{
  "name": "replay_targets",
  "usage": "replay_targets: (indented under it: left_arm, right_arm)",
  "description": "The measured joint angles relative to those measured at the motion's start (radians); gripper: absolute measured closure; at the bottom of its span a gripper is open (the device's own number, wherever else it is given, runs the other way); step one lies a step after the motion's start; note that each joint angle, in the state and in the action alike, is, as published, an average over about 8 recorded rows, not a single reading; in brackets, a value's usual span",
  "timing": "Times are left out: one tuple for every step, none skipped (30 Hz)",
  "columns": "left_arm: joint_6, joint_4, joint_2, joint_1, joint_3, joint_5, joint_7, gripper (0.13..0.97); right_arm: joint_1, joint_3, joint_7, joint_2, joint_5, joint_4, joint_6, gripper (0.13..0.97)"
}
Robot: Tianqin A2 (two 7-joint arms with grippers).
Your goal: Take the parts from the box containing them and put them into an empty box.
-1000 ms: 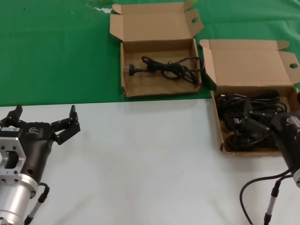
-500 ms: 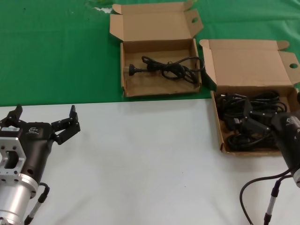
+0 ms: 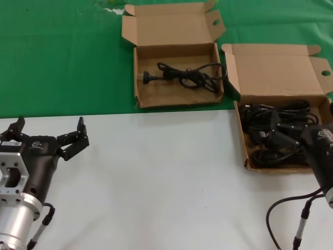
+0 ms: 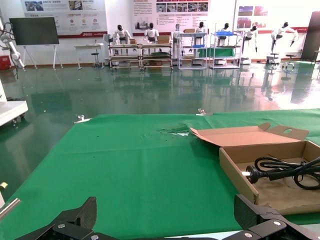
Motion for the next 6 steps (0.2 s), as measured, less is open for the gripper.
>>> replay_targets:
  left_arm:
    - [0.000, 0.000, 0.000, 0.000, 0.000, 0.000, 0.000, 0.132]
    - [0.000, 0.000, 0.000, 0.000, 0.000, 0.000, 0.000, 0.132]
    - [0.000, 0.000, 0.000, 0.000, 0.000, 0.000, 0.000, 0.132]
    - [0.000, 0.000, 0.000, 0.000, 0.000, 0.000, 0.000, 0.132]
    - [0.000, 0.000, 0.000, 0.000, 0.000, 0.000, 0.000, 0.132]
    - [0.000, 0.000, 0.000, 0.000, 0.000, 0.000, 0.000, 0.132]
  right_arm:
    - [0.000, 0.000, 0.000, 0.000, 0.000, 0.000, 0.000, 0.129]
    - [0.000, 0.000, 0.000, 0.000, 0.000, 0.000, 0.000, 0.129]
    - [0.000, 0.000, 0.000, 0.000, 0.000, 0.000, 0.000, 0.129]
    - [0.000, 0.000, 0.000, 0.000, 0.000, 0.000, 0.000, 0.129]
    - [0.000, 0.000, 0.000, 0.000, 0.000, 0.000, 0.000, 0.129]
    - [0.000, 0.000, 0.000, 0.000, 0.000, 0.000, 0.000, 0.129]
